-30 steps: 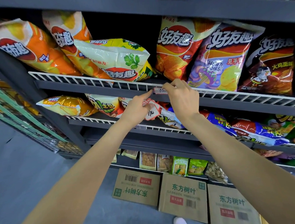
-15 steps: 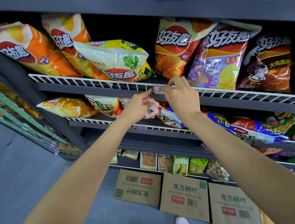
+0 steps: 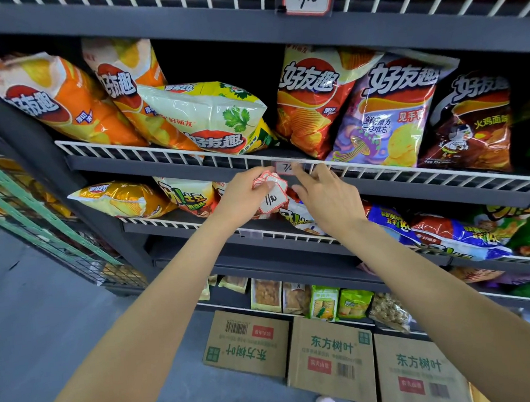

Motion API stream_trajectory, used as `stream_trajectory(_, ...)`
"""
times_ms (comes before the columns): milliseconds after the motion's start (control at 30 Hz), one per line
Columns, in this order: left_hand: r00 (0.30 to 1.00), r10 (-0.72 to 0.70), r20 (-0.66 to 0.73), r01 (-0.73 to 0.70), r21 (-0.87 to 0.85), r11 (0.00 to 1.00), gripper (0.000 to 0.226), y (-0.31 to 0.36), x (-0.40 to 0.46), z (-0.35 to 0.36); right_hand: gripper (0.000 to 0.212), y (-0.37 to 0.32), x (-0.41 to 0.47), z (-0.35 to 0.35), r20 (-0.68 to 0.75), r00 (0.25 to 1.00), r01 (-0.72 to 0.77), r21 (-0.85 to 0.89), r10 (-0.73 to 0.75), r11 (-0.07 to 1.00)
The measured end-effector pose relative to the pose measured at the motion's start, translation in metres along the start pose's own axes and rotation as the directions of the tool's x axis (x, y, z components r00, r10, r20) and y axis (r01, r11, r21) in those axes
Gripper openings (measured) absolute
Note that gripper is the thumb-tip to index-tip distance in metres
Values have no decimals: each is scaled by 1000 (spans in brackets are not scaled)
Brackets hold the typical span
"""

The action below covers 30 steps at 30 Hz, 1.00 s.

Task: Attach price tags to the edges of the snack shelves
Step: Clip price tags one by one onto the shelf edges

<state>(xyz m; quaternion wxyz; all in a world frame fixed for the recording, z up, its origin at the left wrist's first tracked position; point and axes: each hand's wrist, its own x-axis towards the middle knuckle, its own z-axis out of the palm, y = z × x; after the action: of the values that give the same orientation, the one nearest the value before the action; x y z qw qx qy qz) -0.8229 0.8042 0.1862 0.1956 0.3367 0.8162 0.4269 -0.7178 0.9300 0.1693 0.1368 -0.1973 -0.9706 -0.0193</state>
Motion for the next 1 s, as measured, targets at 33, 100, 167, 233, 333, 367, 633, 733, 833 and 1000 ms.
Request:
stream_trajectory(33,1000,-2,-29,1,-29,1000,33,0,-2,1,44,-1,0,-3,24,999,-50,119,48,992)
stream_trajectory(100,997,-15,-72,7,-120,993,24,0,-8,2,40,-4,0,-8,84,990,-139,453,112,881)
stream_trajectory(167,995,-33,-90,12,-226,974,19,2,-15,3,33,-10,-1,-15,118,988,-154,678,101,719)
stream_trajectory(233,995,-60,-73,33,-331,943,14,4,-21,6,24,-14,-5,-21,164,983,-175,735,78,655)
stream_trajectory(333,993,-120,6,108,-490,865,14,7,-30,10,21,-14,-8,-22,199,971,-237,738,132,632)
stream_trajectory(367,991,-128,31,125,-533,837,15,7,-33,12,20,-13,-9,-22,204,967,-253,737,150,627)
stream_trajectory(633,983,-184,-3,155,-522,839,19,-5,-59,33,14,-9,-28,-10,335,938,-332,788,91,518)
stream_trajectory(733,978,-202,-56,145,-516,844,18,-23,-71,40,9,-17,-35,7,378,925,-352,808,42,472)
stream_trajectory(833,957,-268,-109,164,-558,813,19,-46,-78,45,11,-27,-41,29,393,918,-371,819,43,437)
stream_trajectory(1000,912,-367,-184,222,-532,817,16,-96,-75,57,16,-41,-48,75,387,918,-385,806,90,449)
